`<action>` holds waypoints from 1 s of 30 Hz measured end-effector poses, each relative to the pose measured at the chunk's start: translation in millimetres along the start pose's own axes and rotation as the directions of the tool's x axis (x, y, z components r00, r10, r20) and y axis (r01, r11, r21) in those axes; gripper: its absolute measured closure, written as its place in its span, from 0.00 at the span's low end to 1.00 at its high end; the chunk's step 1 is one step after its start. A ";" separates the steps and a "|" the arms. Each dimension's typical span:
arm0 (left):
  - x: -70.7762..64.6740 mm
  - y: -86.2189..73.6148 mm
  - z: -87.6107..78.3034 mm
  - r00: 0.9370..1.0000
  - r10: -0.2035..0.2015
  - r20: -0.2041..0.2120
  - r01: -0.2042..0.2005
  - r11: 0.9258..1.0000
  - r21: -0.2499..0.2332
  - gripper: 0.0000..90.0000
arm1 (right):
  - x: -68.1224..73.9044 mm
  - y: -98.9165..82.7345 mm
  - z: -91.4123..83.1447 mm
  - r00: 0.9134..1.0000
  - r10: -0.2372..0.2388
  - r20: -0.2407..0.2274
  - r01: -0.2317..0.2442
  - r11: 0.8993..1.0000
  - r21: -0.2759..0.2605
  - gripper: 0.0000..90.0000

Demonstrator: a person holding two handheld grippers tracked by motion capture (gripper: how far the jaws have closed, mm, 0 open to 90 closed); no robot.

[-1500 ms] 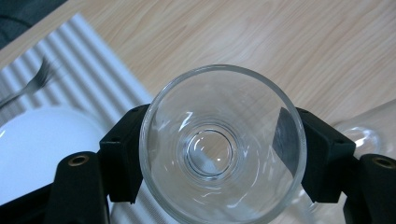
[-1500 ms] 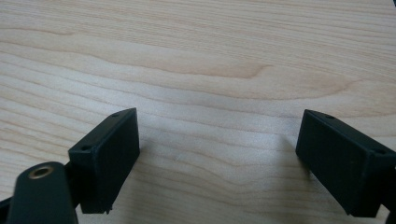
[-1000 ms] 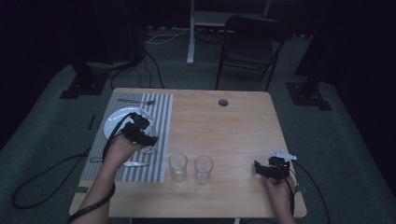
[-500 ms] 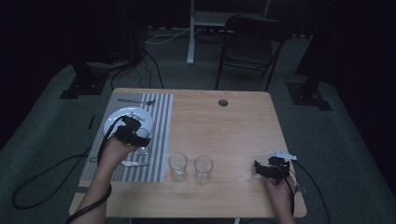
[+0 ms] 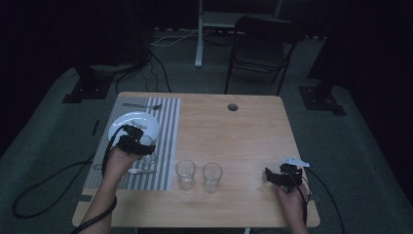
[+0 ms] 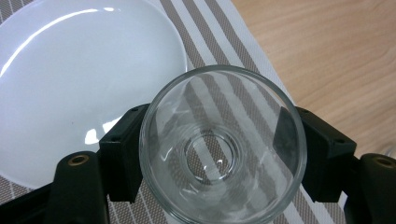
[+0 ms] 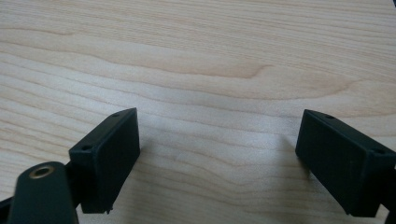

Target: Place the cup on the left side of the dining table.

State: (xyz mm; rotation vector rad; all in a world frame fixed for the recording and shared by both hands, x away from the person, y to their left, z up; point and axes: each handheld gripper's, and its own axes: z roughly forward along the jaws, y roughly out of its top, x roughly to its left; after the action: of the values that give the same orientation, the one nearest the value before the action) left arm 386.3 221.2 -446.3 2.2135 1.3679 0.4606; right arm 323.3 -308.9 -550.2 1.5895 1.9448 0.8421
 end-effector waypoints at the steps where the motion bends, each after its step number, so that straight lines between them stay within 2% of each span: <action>1: -0.6 -1.5 0.4 1.000 0.006 -0.002 -0.006 1.000 -0.020 0.32 | 0.0 0.0 0.0 1.000 0.000 0.000 0.000 1.000 0.000 0.15; 5: -1.6 -11.0 1.9 1.000 -0.002 -0.015 0.000 0.995 -0.095 0.32 | 0.0 0.0 0.0 1.000 0.000 0.000 0.000 1.000 0.000 0.15; 9: -0.9 -16.6 2.6 1.000 -0.026 -0.003 0.026 0.992 -0.127 0.32 | 0.0 0.0 0.0 1.000 0.000 0.000 0.000 1.000 0.000 0.15; 12: -1.1 -18.6 2.8 1.000 -0.028 -0.006 0.027 0.989 -0.144 0.32 | 0.0 0.0 0.0 1.000 0.000 0.000 0.000 1.000 0.000 0.15; 15: -1.8 -24.1 4.1 0.999 -0.037 -0.007 0.035 0.983 -0.181 0.32 | 0.0 0.0 0.0 1.000 0.000 0.000 0.000 1.000 0.000 0.15; 19: -0.2 -29.3 5.4 0.998 -0.055 0.014 0.057 0.981 -0.185 0.30 | 0.0 0.0 0.0 1.000 0.000 0.000 0.000 1.000 0.000 0.15; 20: 2.0 -33.3 7.2 0.997 -0.064 0.032 0.068 0.981 -0.180 0.30 | 0.0 0.0 0.0 1.000 0.000 0.000 0.000 1.000 0.000 0.15; 21: 2.5 -35.3 8.0 0.997 -0.068 0.029 0.072 0.981 -0.181 0.30 | 0.0 0.0 0.0 1.000 0.000 0.000 0.000 1.000 0.000 0.15; 23: 3.0 -37.0 8.7 0.997 -0.074 0.021 0.077 0.982 -0.173 0.21 | 0.0 0.0 0.0 1.000 0.000 0.000 0.000 1.000 0.000 0.15; 24: 3.7 -41.0 9.7 0.996 -0.079 0.031 0.083 0.983 -0.164 0.21 | 0.0 0.0 0.0 1.000 -0.001 0.000 0.001 1.000 0.000 0.15; 27: 2.9 -44.8 9.0 0.997 -0.073 0.005 0.073 0.984 -0.164 0.21 | 0.0 0.0 0.0 1.000 0.000 0.000 0.000 1.000 0.000 0.15; 29: 3.8 -47.5 9.4 0.996 -0.089 0.005 0.089 0.985 -0.149 0.10 | 0.0 0.0 -0.1 1.000 -0.001 0.000 0.001 1.000 0.001 0.15; 30: 3.9 -50.3 9.8 0.995 -0.093 -0.029 0.088 0.986 -0.140 0.10 | 0.0 0.0 -0.1 1.000 -0.001 0.000 0.001 1.000 0.001 0.15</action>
State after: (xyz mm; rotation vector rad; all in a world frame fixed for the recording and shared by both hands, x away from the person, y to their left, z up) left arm 356.4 241.3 -483.0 2.0314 1.4044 0.5473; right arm 323.3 -308.9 -550.1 1.5888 1.9456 0.8410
